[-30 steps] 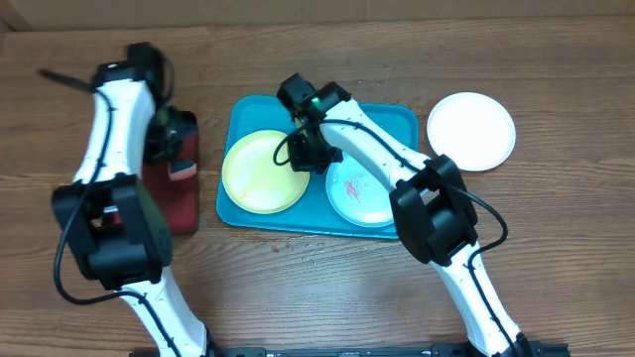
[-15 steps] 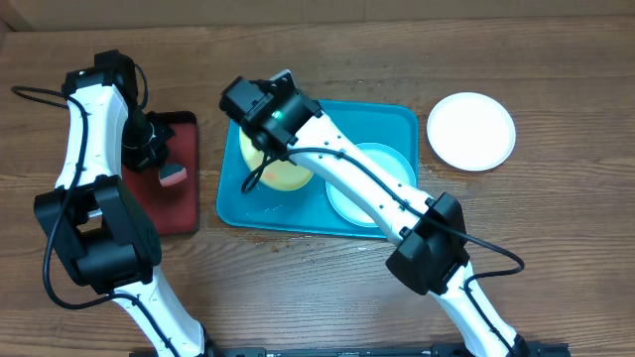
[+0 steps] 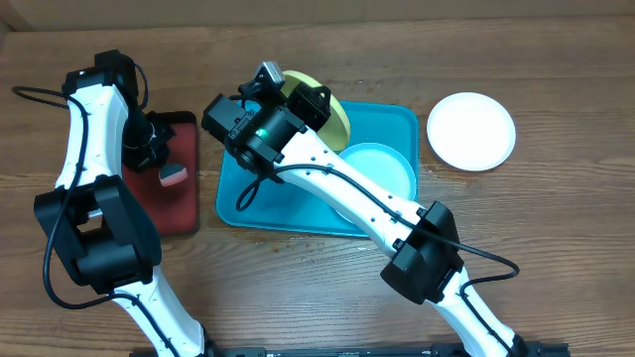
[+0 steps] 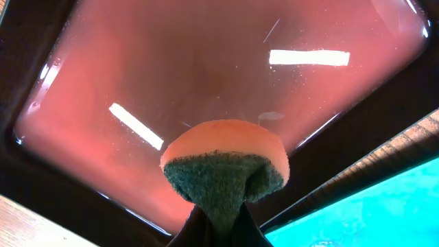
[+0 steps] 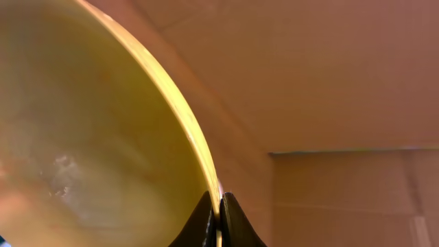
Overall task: Clean dirty plates on tray and stack at the side
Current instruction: 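Lift the yellow plate with the right gripper and stack it on white plate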
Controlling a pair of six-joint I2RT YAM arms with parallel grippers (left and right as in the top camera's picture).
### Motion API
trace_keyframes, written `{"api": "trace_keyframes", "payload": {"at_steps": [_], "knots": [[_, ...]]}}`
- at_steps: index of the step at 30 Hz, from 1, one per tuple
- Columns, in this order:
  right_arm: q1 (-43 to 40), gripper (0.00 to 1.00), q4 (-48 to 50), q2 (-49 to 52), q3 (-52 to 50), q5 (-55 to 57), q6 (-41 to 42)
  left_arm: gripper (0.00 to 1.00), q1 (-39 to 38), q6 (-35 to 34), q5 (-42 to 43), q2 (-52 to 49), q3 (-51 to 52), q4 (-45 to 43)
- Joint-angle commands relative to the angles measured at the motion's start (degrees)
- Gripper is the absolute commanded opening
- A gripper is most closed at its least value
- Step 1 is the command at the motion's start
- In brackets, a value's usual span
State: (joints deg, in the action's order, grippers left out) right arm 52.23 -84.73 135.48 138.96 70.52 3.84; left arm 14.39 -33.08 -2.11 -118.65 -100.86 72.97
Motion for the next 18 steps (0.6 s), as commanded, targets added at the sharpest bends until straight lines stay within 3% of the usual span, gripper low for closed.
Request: {"api": "trace_keyframes", "payload": {"at_steps": [1, 9, 11, 12, 14, 18], "knots": [[0.22, 0.04, 0.15, -1.70, 1.31, 8.22, -1.38, 0.04, 0.22, 0.52, 0.44, 1.86, 0.98, -0.39], [0.22, 0.04, 2.45, -1.70, 1.31, 6.91, 1.33, 0.04, 0.22, 0.55, 0.44, 1.86, 1.33, -1.03], [0.17, 0.04, 5.81, -1.70, 1.31, -5.25, 4.11, 0.04, 0.22, 0.68, 0.44, 1.86, 1.33, -1.03], [-0.35, 0.04, 7.89, -1.70, 1.25, -16.68, 3.63, 0.04, 0.20, 0.92, 0.44, 1.86, 1.33, -1.09], [-1.99, 0.04, 10.16, -1.68, 0.74, -34.69, -1.68, 0.04, 0.22, 0.96, 0.44, 1.86, 1.33, -1.11], [-6.05, 0.04, 9.84, -2.16, 0.74, -36.06, 2.34, 0.04, 0.22, 1.95, 0.46, 1.86, 1.33, -1.01]]}}
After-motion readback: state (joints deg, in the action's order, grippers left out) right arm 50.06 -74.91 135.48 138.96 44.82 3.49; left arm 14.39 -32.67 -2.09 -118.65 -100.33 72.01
